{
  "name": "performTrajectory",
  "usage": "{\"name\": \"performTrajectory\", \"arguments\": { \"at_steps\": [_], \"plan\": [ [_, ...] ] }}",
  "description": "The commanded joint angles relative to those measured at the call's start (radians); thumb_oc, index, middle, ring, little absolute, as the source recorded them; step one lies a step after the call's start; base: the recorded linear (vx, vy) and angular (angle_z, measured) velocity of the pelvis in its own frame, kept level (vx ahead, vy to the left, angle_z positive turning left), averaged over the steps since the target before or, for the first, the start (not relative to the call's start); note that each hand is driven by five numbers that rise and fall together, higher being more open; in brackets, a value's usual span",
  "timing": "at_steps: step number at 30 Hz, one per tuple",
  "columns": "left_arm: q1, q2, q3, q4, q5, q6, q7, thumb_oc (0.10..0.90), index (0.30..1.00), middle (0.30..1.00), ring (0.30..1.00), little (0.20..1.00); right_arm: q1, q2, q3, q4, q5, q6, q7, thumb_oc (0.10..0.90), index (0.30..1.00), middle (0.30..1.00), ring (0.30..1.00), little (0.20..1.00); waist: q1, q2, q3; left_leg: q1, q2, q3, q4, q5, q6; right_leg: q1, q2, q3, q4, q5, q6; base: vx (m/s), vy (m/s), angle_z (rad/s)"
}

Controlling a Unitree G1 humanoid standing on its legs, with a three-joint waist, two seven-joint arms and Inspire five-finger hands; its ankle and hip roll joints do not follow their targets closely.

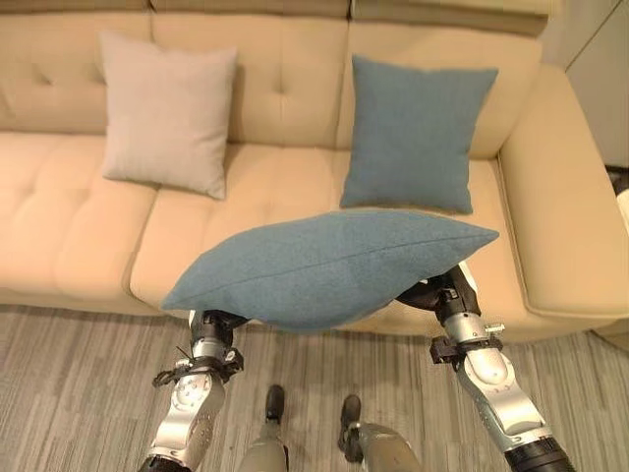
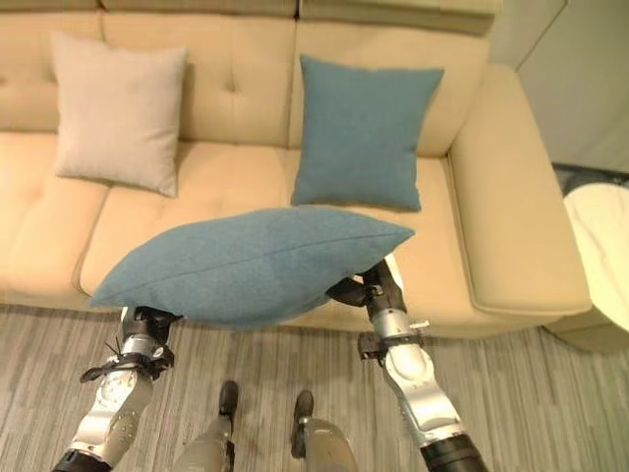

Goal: Pick up all the scattered cushions and arrange them neatly on the sofa.

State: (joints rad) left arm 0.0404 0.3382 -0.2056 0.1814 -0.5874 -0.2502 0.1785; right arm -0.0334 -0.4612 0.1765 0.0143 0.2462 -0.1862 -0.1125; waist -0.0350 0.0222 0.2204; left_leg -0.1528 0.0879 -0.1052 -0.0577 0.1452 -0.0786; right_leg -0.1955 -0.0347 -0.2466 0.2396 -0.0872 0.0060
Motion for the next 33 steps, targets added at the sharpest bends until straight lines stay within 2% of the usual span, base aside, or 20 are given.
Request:
{"name": "performTrajectory", "arguments": {
  "at_steps": [1, 5, 7, 9, 10, 11, 15, 16, 19, 20, 21, 22, 23, 24, 26, 27, 28, 29, 32, 33],
  "plan": [
    [-0.087, -0.018, -0.050, -0.158, 0.022, -0.112, -0.102, 0.400, 0.300, 0.300, 0.300, 0.300, -0.052, 0.058, 0.050, -0.143, 0.020, -0.140, 0.048, 0.400, 0.300, 0.300, 0.300, 0.300, -0.014, -0.084, -0.124, -0.037, -0.023, 0.099, 0.130, -0.087, -0.048, 0.106, 0.009, 0.060, -0.260, 0.046, 0.054, -0.19, -0.003, 0.25],
    [-0.086, -0.037, -0.066, -0.147, 0.012, -0.110, -0.137, 0.400, 0.300, 0.300, 0.300, 0.300, -0.037, 0.056, 0.034, -0.152, 0.020, -0.139, 0.051, 0.400, 0.300, 0.300, 0.300, 0.300, -0.045, -0.107, -0.132, -0.033, -0.012, 0.200, 0.330, -0.222, 0.000, 0.075, -0.035, 0.026, -0.251, 0.077, 0.059, -0.16, 0.019, 0.71],
    [-0.080, -0.040, -0.069, -0.145, 0.011, -0.108, -0.144, 0.400, 0.300, 0.300, 0.300, 0.300, -0.027, 0.057, 0.027, -0.154, 0.021, -0.137, 0.056, 0.400, 0.300, 0.300, 0.300, 0.300, -0.056, -0.108, -0.143, -0.015, -0.006, 0.223, 0.343, -0.237, 0.003, 0.074, -0.040, 0.019, -0.255, 0.083, 0.061, -0.01, 0.041, 0.34],
    [-0.071, -0.049, -0.082, -0.148, -0.002, -0.102, -0.166, 0.400, 0.300, 0.300, 0.300, 0.300, -0.005, 0.053, 0.006, -0.155, 0.021, -0.133, 0.064, 0.400, 0.300, 0.300, 0.300, 0.300, -0.081, -0.100, -0.165, 0.060, 0.021, 0.293, 0.343, -0.274, -0.002, 0.077, -0.052, -0.009, -0.267, 0.095, 0.070, -0.01, 0.113, 0.42],
    [-0.064, -0.050, -0.096, -0.146, 0.009, -0.092, -0.182, 0.400, 0.300, 0.300, 0.300, 0.300, 0.014, 0.056, -0.016, -0.157, 0.020, -0.130, 0.071, 0.400, 0.300, 0.300, 0.300, 0.300, -0.101, -0.091, -0.179, 0.099, 0.021, 0.344, 0.322, -0.297, -0.003, 0.074, -0.061, -0.046, -0.275, 0.106, 0.080, -0.02, 0.169, 0.73],
    [-0.059, -0.050, -0.100, -0.149, 0.015, -0.085, -0.188, 0.400, 0.300, 0.300, 0.300, 0.300, 0.020, 0.053, -0.024, -0.157, 0.021, -0.127, 0.076, 0.400, 0.300, 0.300, 0.300, 0.300, -0.107, -0.082, -0.178, 0.115, 0.017, 0.364, 0.290, -0.320, -0.001, 0.076, -0.063, -0.059, -0.277, 0.112, 0.087, -0.03, 0.183, 1.04],
    [-0.040, -0.048, -0.097, -0.150, 0.023, -0.075, -0.197, 0.400, 0.300, 0.300, 0.300, 0.300, 0.026, 0.067, -0.023, -0.158, 0.026, -0.121, 0.083, 0.400, 0.300, 0.300, 0.300, 0.300, -0.101, -0.083, -0.173, 0.149, -0.021, 0.340, 0.182, -0.314, 0.012, 0.066, -0.069, -0.056, -0.274, 0.146, 0.106, -0.07, 0.157, 0.60],
    [-0.034, -0.034, -0.092, -0.148, 0.033, -0.068, -0.202, 0.400, 0.300, 0.300, 0.300, 0.300, 0.018, 0.079, -0.012, -0.146, 0.031, -0.115, 0.095, 0.400, 0.300, 0.300, 0.300, 0.300, -0.088, -0.095, -0.161, 0.139, -0.039, 0.316, 0.141, -0.293, 0.022, 0.041, -0.076, -0.053, -0.257, 0.155, 0.115, -0.17, 0.140, 0.11],
    [-0.023, -0.020, -0.082, -0.158, 0.032, -0.060, -0.206, 0.400, 0.300, 0.300, 0.300, 0.300, 0.004, 0.094, 0.005, -0.147, 0.026, -0.114, 0.100, 0.400, 0.300, 0.300, 0.300, 0.300, -0.068, -0.103, -0.144, 0.128, -0.053, 0.294, 0.111, -0.274, 0.040, 0.001, -0.093, -0.047, -0.184, 0.140, 0.119, -0.14, 0.096, 0.20],
    [-0.025, -0.015, -0.078, -0.156, 0.036, -0.057, -0.205, 0.400, 0.300, 0.300, 0.300, 0.300, -0.001, 0.100, 0.007, -0.147, 0.020, -0.116, 0.100, 0.400, 0.300, 0.300, 0.300, 0.300, -0.065, -0.109, -0.132, 0.121, -0.058, 0.278, 0.099, -0.263, 0.047, -0.024, -0.098, -0.021, -0.146, 0.137, 0.126, -0.26, 0.113, 0.30],
    [-0.035, -0.009, -0.083, -0.145, 0.045, -0.059, -0.204, 0.400, 0.300, 0.300, 0.300, 0.300, -0.001, 0.111, 0.013, -0.141, 0.024, -0.115, 0.105, 0.400, 0.300, 0.300, 0.300, 0.300, -0.069, -0.111, -0.112, 0.113, -0.065, 0.232, 0.078, -0.241, 0.056, -0.050, -0.051, 0.126, -0.079, 0.106, 0.143, -0.24, 0.103, 0.17],
    [-0.036, -0.006, -0.083, -0.143, 0.049, -0.062, -0.205, 0.400, 0.300, 0.300, 0.300, 0.300, -0.004, 0.112, 0.017, -0.136, 0.022, -0.115, 0.108, 0.400, 0.300, 0.300, 0.300, 0.300, -0.067, -0.109, -0.108, 0.102, -0.072, 0.205, 0.068, -0.225, 0.061, -0.055, -0.022, 0.193, -0.060, 0.092, 0.149, -0.21, 0.077, 0.74],
    [-0.036, -0.001, -0.083, -0.144, 0.049, -0.064, -0.210, 0.400, 0.300, 0.300, 0.300, 0.300, -0.005, 0.112, 0.021, -0.132, 0.021, -0.116, 0.111, 0.400, 0.300, 0.300, 0.300, 0.300, -0.064, -0.108, -0.110, 0.087, -0.078, 0.178, 0.058, -0.206, 0.063, -0.056, -0.002, 0.241, -0.048, 0.082, 0.147, -0.09, 0.022, 1.11],
    [-0.036, -0.001, -0.083, -0.144, 0.049, -0.064, -0.210, 0.400, 0.300, 0.300, 0.300, 0.300, -0.005, 0.112, 0.021, -0.132, 0.021, -0.116, 0.111, 0.400, 0.300, 0.300, 0.300, 0.300, -0.064, -0.107, -0.110, 0.086, -0.079, 0.178, 0.058, -0.206, 0.063, -0.057, -0.002, 0.241, -0.048, 0.082, 0.147, -0.08, -0.012, 1.58],
    [-0.036, 0.002, -0.092, -0.147, 0.051, -0.061, -0.216, 0.400, 0.300, 0.300, 0.300, 0.300, 0.005, 0.103, 0.012, -0.136, 0.018, -0.120, 0.111, 0.400, 0.300, 0.300, 0.300, 0.300, -0.068, -0.101, -0.110, 0.059, -0.093, 0.106, 0.045, -0.174, 0.066, -0.049, 0.054, 0.373, -0.009, 0.054, 0.135, -0.06, -0.037, 1.26],
    [-0.037, 0.005, -0.096, -0.144, 0.047, -0.060, -0.224, 0.400, 0.300, 0.300, 0.300, 0.300, 0.011, 0.098, 0.004, -0.140, 0.018, -0.122, 0.107, 0.400, 0.300, 0.300, 0.300, 0.300, -0.071, -0.102, -0.113, 0.035, -0.107, 0.053, 0.031, -0.155, 0.060, -0.016, 0.079, 0.450, -0.038, 0.029, 0.117, -0.04, -0.037, 1.30],
    [-0.037, 0.005, -0.096, -0.144, 0.047, -0.060, -0.224, 0.400, 0.300, 0.300, 0.300, 0.300, 0.011, 0.098, 0.004, -0.140, 0.018, -0.122, 0.107, 0.400, 0.300, 0.300, 0.300, 0.300, -0.071, -0.102, -0.113, 0.035, -0.107, 0.053, 0.031, -0.155, 0.060, -0.015, 0.078, 0.449, -0.039, 0.029, 0.117, -0.02, -0.036, 1.98],
    [-0.033, 0.009, -0.096, -0.136, 0.054, -0.060, -0.224, 0.400, 0.300, 0.300, 0.300, 0.300, 0.008, 0.098, 0.009, -0.136, 0.026, -0.125, 0.113, 0.400, 0.300, 0.300, 0.300, 0.300, -0.060, -0.105, -0.116, 0.022, -0.118, 0.028, 0.021, -0.144, 0.053, 0.010, 0.078, 0.455, -0.074, 0.020, 0.095, -0.01, -0.066, 1.67],
    [-0.030, 0.005, -0.086, -0.129, 0.044, -0.053, -0.223, 0.400, 0.300, 0.300, 0.300, 0.300, 0.002, 0.081, 0.007, -0.135, 0.018, -0.123, 0.104, 0.400, 0.300, 0.300, 0.300, 0.300, -0.052, -0.102, -0.124, -0.025, -0.129, 0.000, 0.028, -0.115, 0.022, 0.023, 0.080, 0.449, -0.145, 0.036, 0.089, -0.01, -0.144, 0.61],
    [-0.030, 0.005, -0.085, -0.130, 0.044, -0.053, -0.223, 0.400, 0.300, 0.300, 0.300, 0.300, 0.001, 0.081, 0.007, -0.134, 0.018, -0.123, 0.104, 0.400, 0.300, 0.300, 0.300, 0.300, -0.055, -0.102, -0.124, -0.026, -0.130, -0.004, 0.030, -0.116, 0.022, 0.025, 0.079, 0.446, -0.148, 0.036, 0.089, -0.03, -0.131, 0.93]
  ]
}}
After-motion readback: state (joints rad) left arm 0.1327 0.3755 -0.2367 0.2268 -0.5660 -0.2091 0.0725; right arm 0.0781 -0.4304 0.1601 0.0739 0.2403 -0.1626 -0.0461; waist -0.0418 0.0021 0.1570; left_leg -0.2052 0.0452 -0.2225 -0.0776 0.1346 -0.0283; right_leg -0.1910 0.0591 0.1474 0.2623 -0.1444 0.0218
